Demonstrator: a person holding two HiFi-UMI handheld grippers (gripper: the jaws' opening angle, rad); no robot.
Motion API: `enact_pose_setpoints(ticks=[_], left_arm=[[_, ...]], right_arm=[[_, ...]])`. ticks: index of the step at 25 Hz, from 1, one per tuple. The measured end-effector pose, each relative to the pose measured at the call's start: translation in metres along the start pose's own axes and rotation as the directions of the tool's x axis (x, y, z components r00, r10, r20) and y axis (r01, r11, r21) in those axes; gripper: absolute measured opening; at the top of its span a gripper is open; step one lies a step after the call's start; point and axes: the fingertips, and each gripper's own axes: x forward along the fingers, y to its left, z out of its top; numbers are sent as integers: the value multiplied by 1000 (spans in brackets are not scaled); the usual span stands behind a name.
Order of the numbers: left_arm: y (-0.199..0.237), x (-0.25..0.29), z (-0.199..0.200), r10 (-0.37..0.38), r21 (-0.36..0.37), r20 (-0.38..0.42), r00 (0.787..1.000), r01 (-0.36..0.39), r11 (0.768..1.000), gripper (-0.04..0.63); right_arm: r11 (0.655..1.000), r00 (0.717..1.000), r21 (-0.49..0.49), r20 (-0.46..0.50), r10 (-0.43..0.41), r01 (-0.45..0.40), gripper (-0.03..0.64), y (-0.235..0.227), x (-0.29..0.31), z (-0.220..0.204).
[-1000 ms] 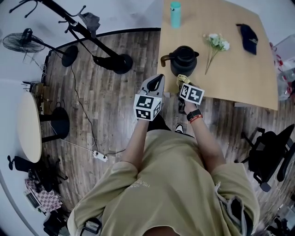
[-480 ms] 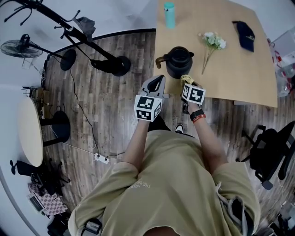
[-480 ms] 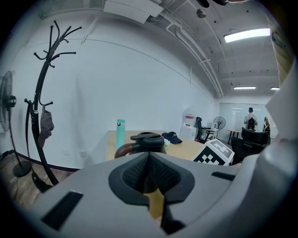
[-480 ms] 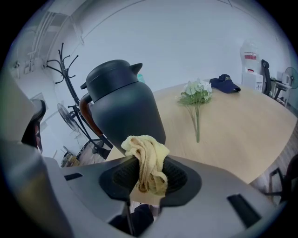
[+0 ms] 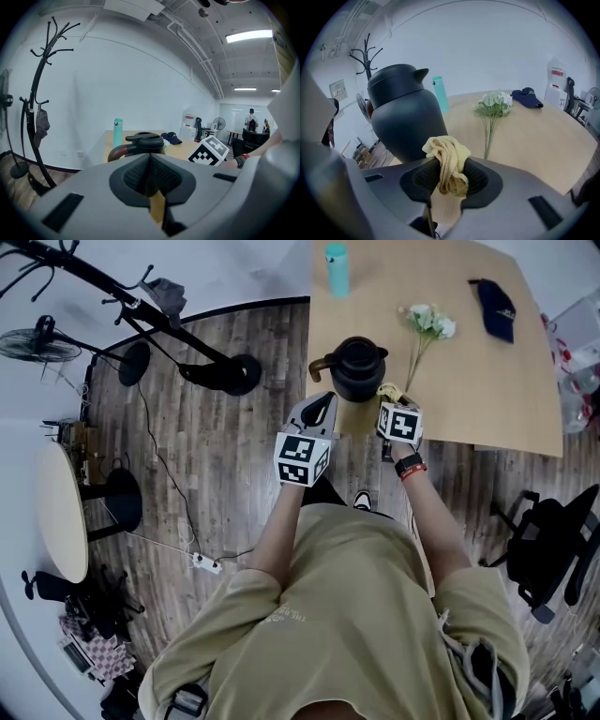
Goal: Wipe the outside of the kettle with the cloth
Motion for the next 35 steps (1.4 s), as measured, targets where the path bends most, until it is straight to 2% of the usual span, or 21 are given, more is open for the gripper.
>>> enact_pose_setpoints(ticks=[10, 18, 25, 35], left_arm=[[6, 6, 1, 17, -15, -8, 1000, -17, 1000, 21], [3, 2, -3, 23, -16, -8, 1000, -23, 1000, 21], [15, -10, -3, 60, -40, 10, 998, -60, 997, 21], [39, -29, -4, 94, -47, 17, 995, -93, 995, 21]], right_arm=[[996, 1000, -94, -8, 8, -8, 138, -17, 25, 30], [991, 1000, -131, -8, 11, -12, 138, -19, 27, 32], [996, 998, -70, -9, 57, -58, 138, -4, -8, 3], [972, 970, 62, -74, 231, -227, 140, 90, -10, -47]])
